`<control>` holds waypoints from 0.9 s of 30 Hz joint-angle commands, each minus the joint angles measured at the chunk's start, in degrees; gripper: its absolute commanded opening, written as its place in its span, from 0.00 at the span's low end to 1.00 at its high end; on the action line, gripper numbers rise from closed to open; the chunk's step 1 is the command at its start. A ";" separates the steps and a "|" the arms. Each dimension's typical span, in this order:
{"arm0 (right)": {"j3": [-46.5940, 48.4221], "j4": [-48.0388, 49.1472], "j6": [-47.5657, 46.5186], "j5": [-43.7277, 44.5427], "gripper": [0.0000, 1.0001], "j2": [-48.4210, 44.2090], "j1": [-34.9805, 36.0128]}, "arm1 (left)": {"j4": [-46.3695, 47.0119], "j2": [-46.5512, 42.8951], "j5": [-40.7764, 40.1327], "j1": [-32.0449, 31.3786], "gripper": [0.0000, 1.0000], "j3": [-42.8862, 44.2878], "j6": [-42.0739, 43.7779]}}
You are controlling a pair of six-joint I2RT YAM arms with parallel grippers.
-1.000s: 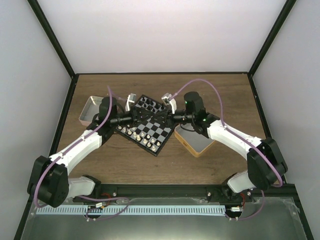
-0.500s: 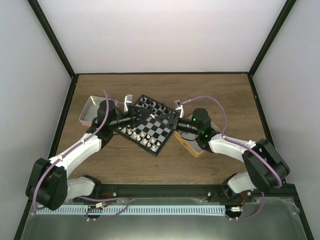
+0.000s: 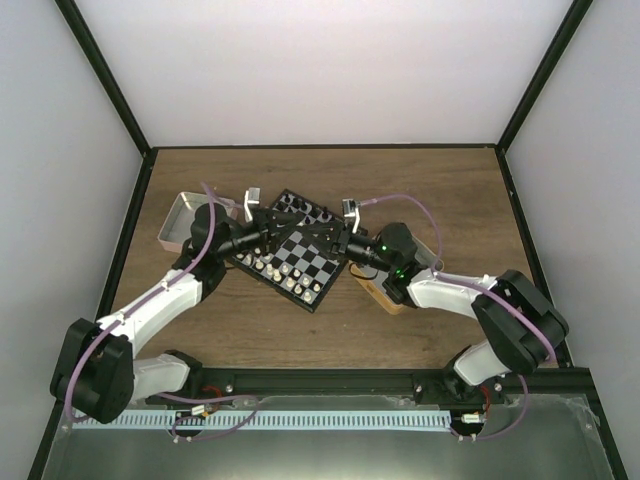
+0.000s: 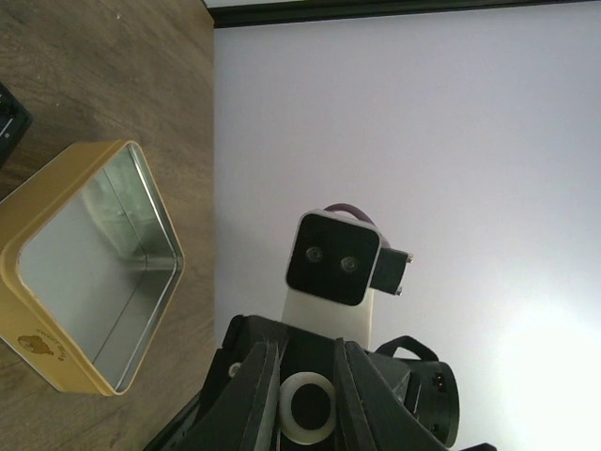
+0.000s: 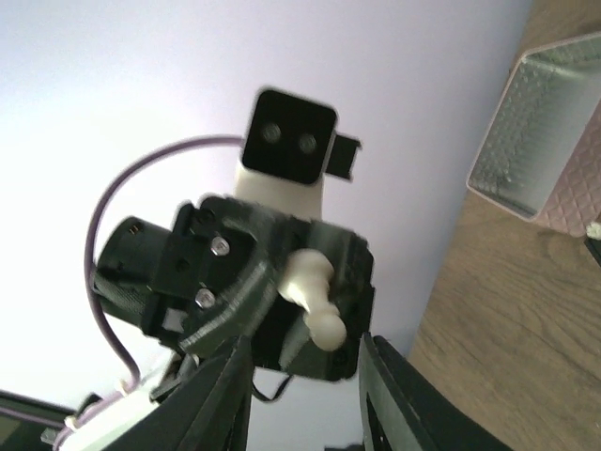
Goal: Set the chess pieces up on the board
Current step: Place the chess piece on the chessboard.
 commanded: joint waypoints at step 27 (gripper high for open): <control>2.04 7.01 4.56 2.91 0.09 4.24 0.27 | 4.30 0.32 -0.27 -0.18 0.04 -2.53 -1.96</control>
